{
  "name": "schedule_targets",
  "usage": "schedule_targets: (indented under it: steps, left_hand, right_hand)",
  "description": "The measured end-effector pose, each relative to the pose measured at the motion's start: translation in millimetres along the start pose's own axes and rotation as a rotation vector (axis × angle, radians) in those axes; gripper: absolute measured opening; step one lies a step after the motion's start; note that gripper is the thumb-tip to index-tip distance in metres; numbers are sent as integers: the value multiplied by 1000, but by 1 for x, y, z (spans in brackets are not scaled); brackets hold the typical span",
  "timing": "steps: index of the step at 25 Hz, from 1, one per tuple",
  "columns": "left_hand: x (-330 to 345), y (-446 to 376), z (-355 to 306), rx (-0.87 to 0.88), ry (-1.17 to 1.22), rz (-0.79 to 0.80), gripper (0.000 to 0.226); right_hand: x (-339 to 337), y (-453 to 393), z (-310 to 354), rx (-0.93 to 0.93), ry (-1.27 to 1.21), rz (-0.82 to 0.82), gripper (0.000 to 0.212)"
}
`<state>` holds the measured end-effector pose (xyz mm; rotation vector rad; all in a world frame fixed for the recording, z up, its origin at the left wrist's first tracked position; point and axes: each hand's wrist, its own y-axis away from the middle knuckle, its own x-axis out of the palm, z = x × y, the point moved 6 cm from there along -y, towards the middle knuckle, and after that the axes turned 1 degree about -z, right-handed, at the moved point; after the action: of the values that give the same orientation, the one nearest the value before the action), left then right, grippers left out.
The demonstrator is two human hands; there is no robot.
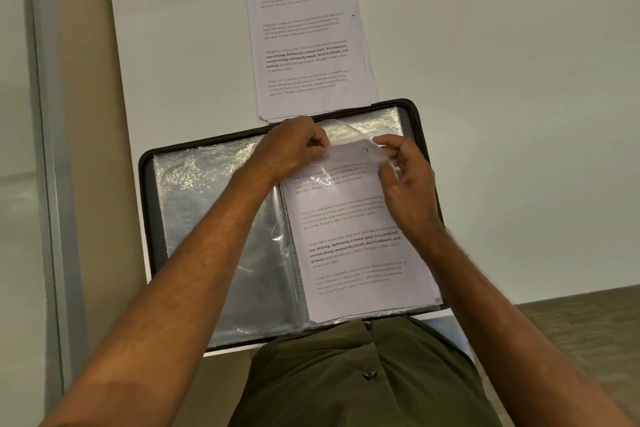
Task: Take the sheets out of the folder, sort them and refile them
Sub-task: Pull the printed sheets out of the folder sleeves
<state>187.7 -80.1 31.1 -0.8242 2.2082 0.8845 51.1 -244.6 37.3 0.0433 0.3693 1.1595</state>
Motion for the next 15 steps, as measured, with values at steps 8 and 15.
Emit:
schedule_targets:
  steps: [8,15]
  left_hand:
    - [-21,-6,11,-123,181,-303,6]
    - [-51,-29,9,-157,401,-451,7]
  right_hand:
    - [-3,-2,-16,122,23,110,34]
    - [-8,-1,-31,221,107,158,28]
